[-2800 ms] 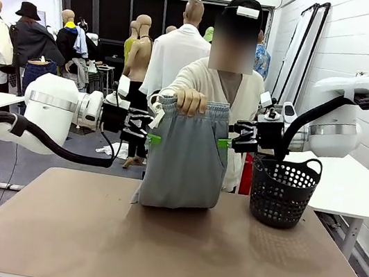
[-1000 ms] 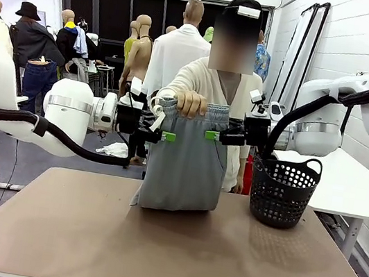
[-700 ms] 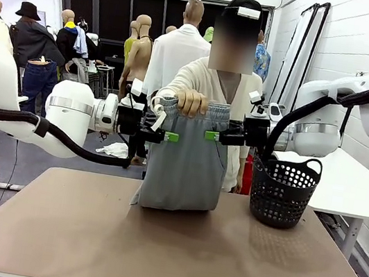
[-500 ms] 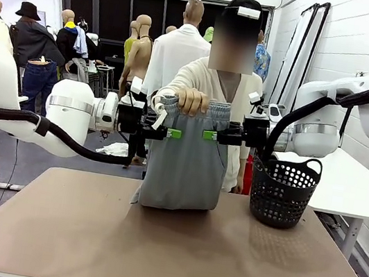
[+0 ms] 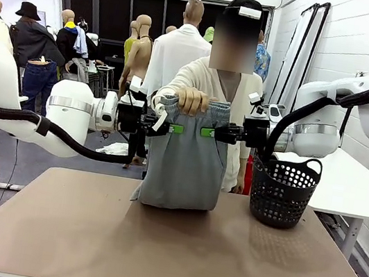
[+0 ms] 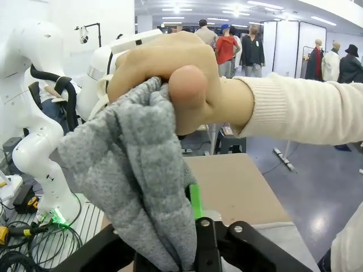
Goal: Fold the training pants.
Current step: Grab both ends of the Training pants handed by a person, then release the ends of the Training pants and then grab the overlapped ends.
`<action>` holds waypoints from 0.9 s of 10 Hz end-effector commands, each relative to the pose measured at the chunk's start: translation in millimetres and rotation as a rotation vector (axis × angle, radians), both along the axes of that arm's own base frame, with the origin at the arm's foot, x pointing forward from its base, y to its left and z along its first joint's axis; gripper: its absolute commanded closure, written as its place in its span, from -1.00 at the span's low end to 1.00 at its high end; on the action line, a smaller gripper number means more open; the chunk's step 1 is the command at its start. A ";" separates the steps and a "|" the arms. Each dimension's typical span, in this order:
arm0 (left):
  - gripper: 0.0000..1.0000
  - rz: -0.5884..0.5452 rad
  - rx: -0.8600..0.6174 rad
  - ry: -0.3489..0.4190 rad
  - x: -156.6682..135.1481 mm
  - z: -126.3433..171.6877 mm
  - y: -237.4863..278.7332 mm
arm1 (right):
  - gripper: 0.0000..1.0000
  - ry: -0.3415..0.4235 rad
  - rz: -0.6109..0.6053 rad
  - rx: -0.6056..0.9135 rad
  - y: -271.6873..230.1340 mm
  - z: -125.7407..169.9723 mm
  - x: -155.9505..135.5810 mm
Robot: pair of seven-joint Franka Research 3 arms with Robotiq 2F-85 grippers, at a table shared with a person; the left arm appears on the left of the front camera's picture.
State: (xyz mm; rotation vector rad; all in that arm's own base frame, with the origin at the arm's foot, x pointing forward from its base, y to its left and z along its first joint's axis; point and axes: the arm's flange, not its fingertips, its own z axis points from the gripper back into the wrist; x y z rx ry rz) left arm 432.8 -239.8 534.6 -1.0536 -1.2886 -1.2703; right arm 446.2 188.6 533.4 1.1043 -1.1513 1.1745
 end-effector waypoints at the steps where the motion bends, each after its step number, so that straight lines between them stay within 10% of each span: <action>1: 1.00 -0.005 -0.017 0.056 6.4 0.0 5.8 | 1.00 0.046 -0.008 0.007 0.8 1.5 7.1; 9: 1.00 0.002 -0.004 0.067 7.4 -7.4 3.6 | 1.00 0.038 -0.008 0.001 -2.0 -3.8 2.5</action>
